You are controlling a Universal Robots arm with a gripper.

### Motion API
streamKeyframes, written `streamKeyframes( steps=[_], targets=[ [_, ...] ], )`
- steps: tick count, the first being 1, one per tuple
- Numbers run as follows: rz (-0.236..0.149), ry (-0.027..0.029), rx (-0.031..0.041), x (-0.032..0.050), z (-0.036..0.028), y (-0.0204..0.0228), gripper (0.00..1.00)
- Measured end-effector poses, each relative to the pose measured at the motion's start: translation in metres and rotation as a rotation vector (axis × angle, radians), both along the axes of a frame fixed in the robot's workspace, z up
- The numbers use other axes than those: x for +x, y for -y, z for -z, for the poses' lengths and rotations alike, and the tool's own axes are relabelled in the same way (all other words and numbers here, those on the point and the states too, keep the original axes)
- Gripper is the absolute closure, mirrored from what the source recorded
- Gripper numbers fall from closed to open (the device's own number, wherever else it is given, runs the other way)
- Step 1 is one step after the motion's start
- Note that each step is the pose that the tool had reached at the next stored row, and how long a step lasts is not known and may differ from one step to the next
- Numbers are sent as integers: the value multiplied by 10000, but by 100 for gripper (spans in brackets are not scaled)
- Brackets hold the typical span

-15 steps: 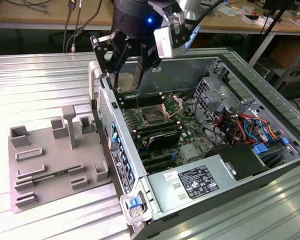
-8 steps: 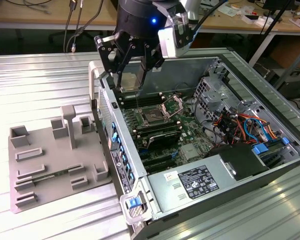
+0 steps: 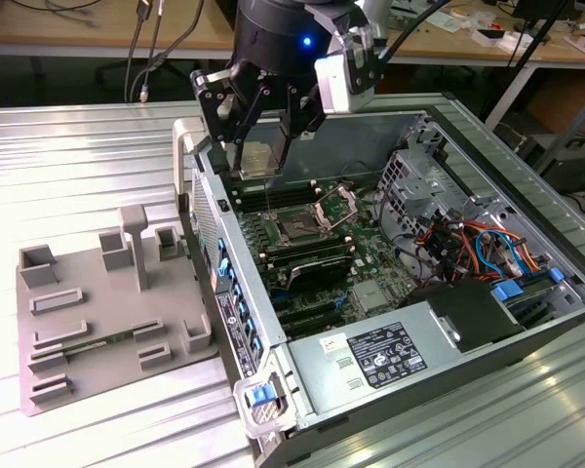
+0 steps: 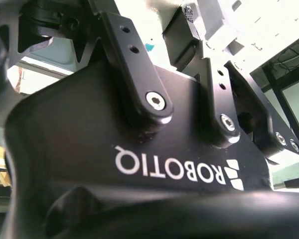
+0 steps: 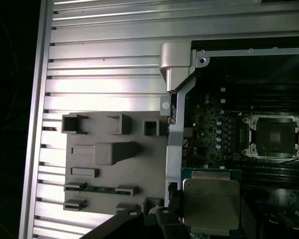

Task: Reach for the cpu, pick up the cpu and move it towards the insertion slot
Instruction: 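Pick up the cpu and move it towards the insertion slot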

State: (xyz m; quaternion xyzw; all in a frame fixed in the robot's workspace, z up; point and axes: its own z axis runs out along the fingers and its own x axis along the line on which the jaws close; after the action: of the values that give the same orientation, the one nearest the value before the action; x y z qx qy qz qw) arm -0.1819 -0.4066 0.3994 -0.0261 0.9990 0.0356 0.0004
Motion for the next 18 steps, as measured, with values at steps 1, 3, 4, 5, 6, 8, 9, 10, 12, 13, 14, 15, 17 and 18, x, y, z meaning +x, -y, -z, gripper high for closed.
streamKeyframes(
  steps=[1, 3, 4, 5, 6, 8, 9, 10, 12, 13, 14, 15, 17, 18],
  targets=[
    [1, 0, 0, 6, 0, 0, 46],
    [0, 0, 0, 18, 2, 0, 46],
    [1, -1, -1, 26, 2, 0, 46],
    [1, 0, -1, 32, 3, 0, 46],
    [1, 0, 0, 40, 4, 0, 46],
    [0, 0, -1, 53, 4, 0, 46],
    [1, 0, -1, 60, 5, 0, 46],
    [1, 0, -1, 68, 6, 0, 46],
    [0, 0, -1, 86, 7, 0, 46],
    [1, 0, 0, 98, 8, 0, 46],
    [1, 0, 0, 107, 9, 0, 46],
    [0, 0, -1, 113, 10, 0, 46],
    [1, 0, -1, 125, 11, 0, 46],
    [1, 0, -1, 130, 11, 0, 46]
  ],
)
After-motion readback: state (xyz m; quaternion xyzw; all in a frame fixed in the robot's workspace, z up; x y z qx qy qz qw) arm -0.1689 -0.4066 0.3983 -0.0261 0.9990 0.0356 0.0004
